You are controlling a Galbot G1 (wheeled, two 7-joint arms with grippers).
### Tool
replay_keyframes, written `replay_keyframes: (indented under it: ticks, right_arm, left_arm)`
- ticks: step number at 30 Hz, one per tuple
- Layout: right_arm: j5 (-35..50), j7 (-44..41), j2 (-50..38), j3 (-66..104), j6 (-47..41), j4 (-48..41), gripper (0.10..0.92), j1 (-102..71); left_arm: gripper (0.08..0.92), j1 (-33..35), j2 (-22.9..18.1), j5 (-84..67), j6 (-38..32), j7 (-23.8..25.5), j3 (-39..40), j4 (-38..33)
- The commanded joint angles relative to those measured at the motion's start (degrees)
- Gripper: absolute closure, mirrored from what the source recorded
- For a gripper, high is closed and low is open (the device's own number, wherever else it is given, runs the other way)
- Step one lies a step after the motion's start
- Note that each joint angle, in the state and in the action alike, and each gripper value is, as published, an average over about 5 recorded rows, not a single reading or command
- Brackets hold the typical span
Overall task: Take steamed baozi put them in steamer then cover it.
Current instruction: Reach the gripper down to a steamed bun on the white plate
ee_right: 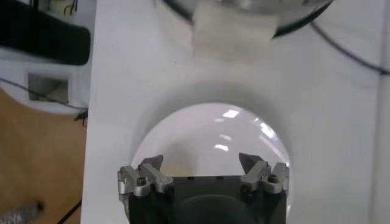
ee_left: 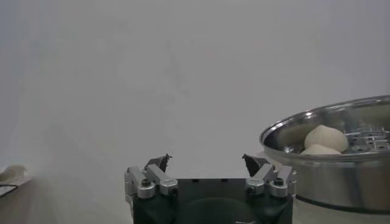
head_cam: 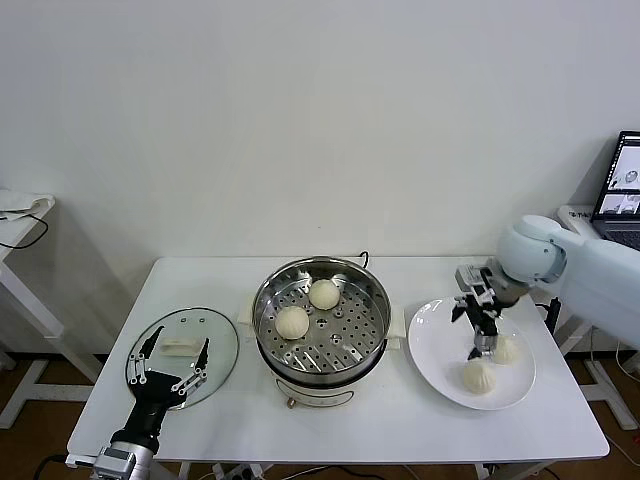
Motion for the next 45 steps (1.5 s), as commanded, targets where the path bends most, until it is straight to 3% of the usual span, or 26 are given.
replay_keyframes:
  ticks: [1, 37, 45]
  right_arm:
    - [-9.3, 0.1, -2.0, 11.5, 3.7, -2.8, 0.203, -15.7]
    - [-13.2, 2.2, 1.6, 21.4, 4.0, -7.2, 0.204, -26.3]
    - [-13.1, 2.8, 1.7, 21.6, 4.0, -7.5, 0.318, -26.3]
  left_arm:
    - [0.177, 0.0, -0.1, 0.2, -0.1, -0.1, 0.1, 0.1]
    - [0.177, -1.1, -0.1, 0.5, 0.0, -0.2, 0.7, 1.7]
    - [0.177, -1.2, -0.2, 0.8, 0.0, -0.2, 1.0, 1.9]
